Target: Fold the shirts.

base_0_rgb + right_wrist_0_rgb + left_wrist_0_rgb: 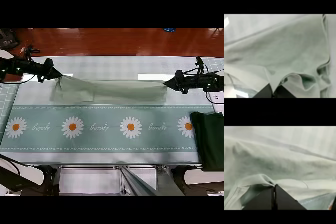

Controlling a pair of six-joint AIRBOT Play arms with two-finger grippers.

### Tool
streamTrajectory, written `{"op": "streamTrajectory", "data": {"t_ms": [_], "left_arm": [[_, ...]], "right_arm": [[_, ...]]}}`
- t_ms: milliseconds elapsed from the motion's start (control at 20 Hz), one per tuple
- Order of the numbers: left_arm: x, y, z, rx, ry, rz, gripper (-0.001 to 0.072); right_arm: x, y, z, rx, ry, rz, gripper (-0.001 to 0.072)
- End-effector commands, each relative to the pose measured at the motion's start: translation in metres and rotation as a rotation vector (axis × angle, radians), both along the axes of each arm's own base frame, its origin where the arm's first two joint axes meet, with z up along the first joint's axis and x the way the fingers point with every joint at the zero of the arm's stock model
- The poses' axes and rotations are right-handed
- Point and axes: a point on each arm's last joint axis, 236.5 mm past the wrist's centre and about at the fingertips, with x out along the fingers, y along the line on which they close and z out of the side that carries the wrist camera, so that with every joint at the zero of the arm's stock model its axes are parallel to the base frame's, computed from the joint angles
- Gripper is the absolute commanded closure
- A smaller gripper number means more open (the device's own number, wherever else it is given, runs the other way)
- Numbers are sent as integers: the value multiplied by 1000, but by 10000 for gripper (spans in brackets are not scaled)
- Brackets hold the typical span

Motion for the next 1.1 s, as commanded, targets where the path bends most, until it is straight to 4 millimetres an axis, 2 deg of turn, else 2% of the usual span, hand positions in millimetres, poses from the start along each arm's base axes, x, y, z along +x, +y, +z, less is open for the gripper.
{"op": "streamTrajectory", "data": {"t_ms": [0,50,100,150,250,350,450,550,650,750,900,1050], "left_arm": [[19,-2,-26,-2,11,4,668],[25,0,-28,7,-9,17,546],[26,-2,-28,21,-34,-9,273],[24,-3,-25,30,-46,-40,198],[23,15,-10,49,-27,-25,201],[16,56,12,125,2,29,202],[11,96,55,206,-78,85,201],[11,117,117,276,-241,126,201],[-2,109,163,335,-366,110,202],[-28,83,176,358,-413,64,201],[-75,32,152,354,-413,-8,201],[-111,1,111,328,-350,-50,201]], "right_arm": [[26,-7,-19,-14,0,-63,691],[32,-9,-22,-16,-9,-85,591],[36,-12,-22,-23,-17,-105,331],[38,-11,-19,-21,-25,-104,297],[38,-18,-6,0,-27,-87,298],[27,-34,14,30,-11,-71,303],[12,-62,26,-19,-3,-84,303],[-4,-87,21,-100,33,-136,303],[-20,-92,-1,-144,93,-167,303],[-29,-76,-27,-133,141,-170,303],[-34,-46,-51,-140,169,-105,291],[-33,-26,-63,-145,180,-57,289]]}}
